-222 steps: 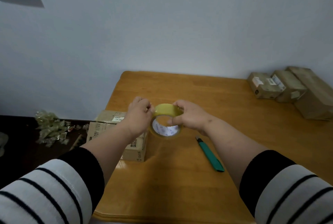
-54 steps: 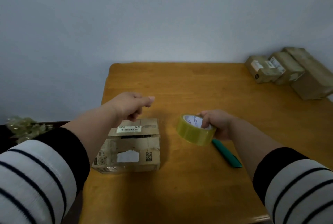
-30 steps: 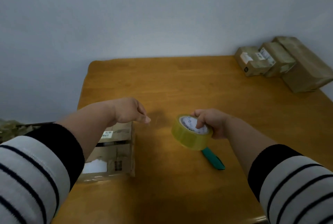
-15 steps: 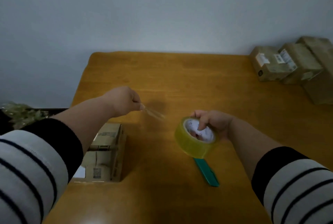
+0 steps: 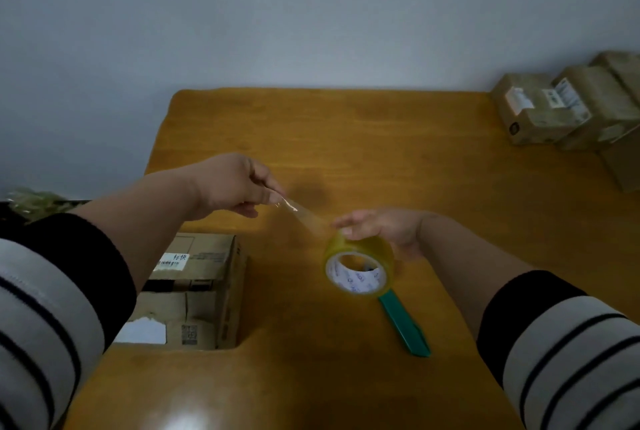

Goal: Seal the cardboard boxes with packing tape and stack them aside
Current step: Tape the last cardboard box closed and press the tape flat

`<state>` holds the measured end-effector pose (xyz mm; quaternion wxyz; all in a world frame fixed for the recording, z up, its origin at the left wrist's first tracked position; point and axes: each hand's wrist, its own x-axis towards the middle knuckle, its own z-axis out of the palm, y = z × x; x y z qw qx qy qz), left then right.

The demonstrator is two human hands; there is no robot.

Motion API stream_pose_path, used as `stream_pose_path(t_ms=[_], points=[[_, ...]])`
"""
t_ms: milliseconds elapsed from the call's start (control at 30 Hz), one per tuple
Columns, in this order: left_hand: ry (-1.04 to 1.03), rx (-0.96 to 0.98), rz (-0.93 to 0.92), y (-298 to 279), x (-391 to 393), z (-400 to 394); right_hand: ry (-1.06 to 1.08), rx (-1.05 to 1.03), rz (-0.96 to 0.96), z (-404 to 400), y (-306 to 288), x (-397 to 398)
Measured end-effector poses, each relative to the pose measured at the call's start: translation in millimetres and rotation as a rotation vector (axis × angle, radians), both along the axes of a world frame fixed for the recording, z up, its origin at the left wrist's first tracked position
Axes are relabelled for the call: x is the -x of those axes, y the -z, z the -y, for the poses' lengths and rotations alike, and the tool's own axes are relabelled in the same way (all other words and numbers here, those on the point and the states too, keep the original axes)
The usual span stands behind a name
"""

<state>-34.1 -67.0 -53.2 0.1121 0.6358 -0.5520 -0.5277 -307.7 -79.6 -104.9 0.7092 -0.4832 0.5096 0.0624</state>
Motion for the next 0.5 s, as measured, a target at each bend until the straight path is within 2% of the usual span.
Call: stream_pose_path(t_ms=[167,267,400,500], points=[[0.185,0.016,0.101,-5.9,6.9,0.1,-0.208,0.012,-0.051,-0.3,-1.2,-21.3],[0.242,0.021,0.127,-9.8,8.0,0.5,-0.21,0.019,-0.106,-3.2,-1.4,-28.2],[0.201,-0.092,0.058,-9.4,1.6,-0.1,-0.157,0.028,-0.087,-7.9,-1.3,-27.5],[0.12,-0.168,-0.045,-4.1,-5.2,-2.4,-0.18,0.092,-0.145,-10.7,-2.2,-27.7]])
